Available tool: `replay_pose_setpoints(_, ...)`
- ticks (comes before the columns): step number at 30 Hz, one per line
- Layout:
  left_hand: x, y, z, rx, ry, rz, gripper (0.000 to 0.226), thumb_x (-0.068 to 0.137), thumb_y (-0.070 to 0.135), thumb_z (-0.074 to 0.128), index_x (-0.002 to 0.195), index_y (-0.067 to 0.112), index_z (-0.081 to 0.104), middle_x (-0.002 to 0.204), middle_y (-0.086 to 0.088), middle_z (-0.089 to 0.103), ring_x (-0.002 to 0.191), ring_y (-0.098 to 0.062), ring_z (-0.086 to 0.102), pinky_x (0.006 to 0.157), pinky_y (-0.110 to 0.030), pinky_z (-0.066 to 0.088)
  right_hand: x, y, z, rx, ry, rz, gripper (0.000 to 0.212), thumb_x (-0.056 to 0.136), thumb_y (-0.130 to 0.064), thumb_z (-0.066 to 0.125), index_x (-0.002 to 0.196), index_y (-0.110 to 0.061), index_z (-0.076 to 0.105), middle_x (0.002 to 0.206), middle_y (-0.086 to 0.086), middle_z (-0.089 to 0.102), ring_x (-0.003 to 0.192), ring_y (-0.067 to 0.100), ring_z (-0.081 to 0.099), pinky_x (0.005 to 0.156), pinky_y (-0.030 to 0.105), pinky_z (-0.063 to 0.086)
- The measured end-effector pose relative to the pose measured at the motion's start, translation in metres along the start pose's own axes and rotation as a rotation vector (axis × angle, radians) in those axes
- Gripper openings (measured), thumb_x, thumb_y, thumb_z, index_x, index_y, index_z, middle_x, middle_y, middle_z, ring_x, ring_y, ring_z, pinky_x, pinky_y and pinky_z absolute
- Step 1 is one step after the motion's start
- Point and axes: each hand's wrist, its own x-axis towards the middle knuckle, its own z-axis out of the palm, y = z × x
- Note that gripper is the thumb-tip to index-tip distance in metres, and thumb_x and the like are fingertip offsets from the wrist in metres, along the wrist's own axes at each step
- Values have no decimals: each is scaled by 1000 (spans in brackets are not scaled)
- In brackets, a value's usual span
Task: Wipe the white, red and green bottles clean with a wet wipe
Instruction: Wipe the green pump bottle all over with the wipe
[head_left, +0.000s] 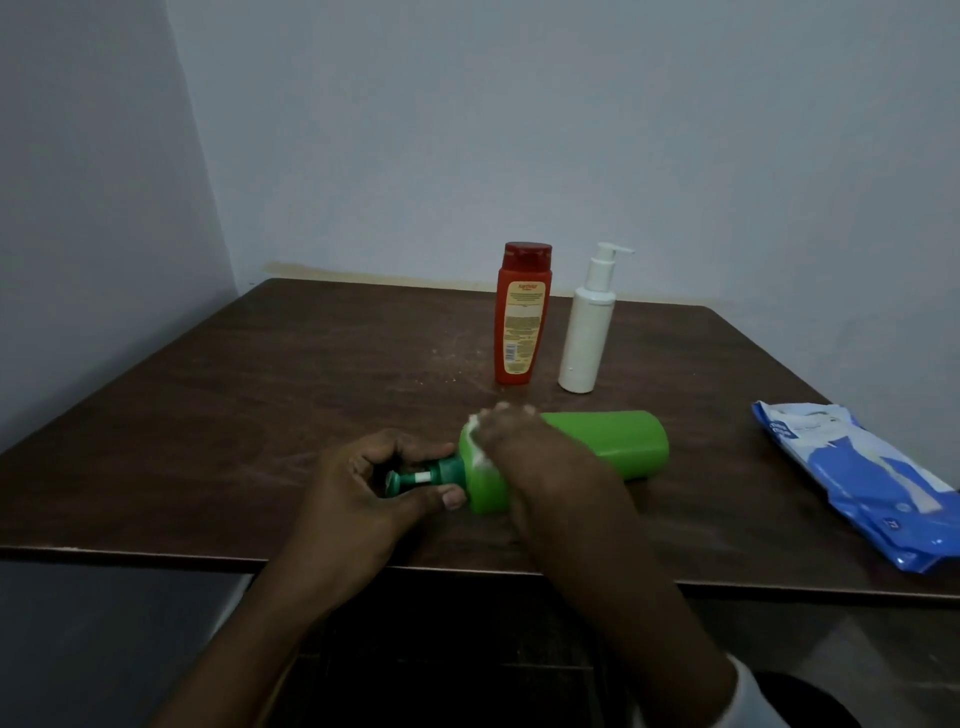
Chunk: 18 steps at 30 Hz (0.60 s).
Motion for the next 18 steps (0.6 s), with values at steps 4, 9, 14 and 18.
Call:
replay_pose_setpoints(4,3,-2,-1,0,4,-2,37,65,-7,89,88,21,81,91,4,81,86,-9,75,78,-16,56,3,35,-30,-75,-6,408,39,89,-5,51,124,-20,58,120,-3,61,106,18,57,87,25,42)
replay_pose_setpoints(9,4,-6,0,-33,9,5,36,64,-9,88,89,17,81,93,1,81,89,-11,76,79,-16,57,-15,13,-24,-67,74,272,48,73,7,69,118,-11,64,114,10,68,104,24,65,93,35,48)
replay_pose_setpoints(14,13,2,-2,-80,29,27,35,65,-7,85,93,13,81,96,-3,81,90,-16,76,78,-19,59,16,50,-38,-49,-134,541,25,86,-24,62,111,-24,63,104,-3,64,93,14,59,83,31,49)
replay_pose_setpoints(18,37,34,1,-18,9,113,33,61,12,88,93,17,81,93,1,81,87,-12,77,77,-20,60,12,77,-70,-215,-140,621,15,82,-13,57,89,-25,63,87,0,64,77,15,56,65,28,42)
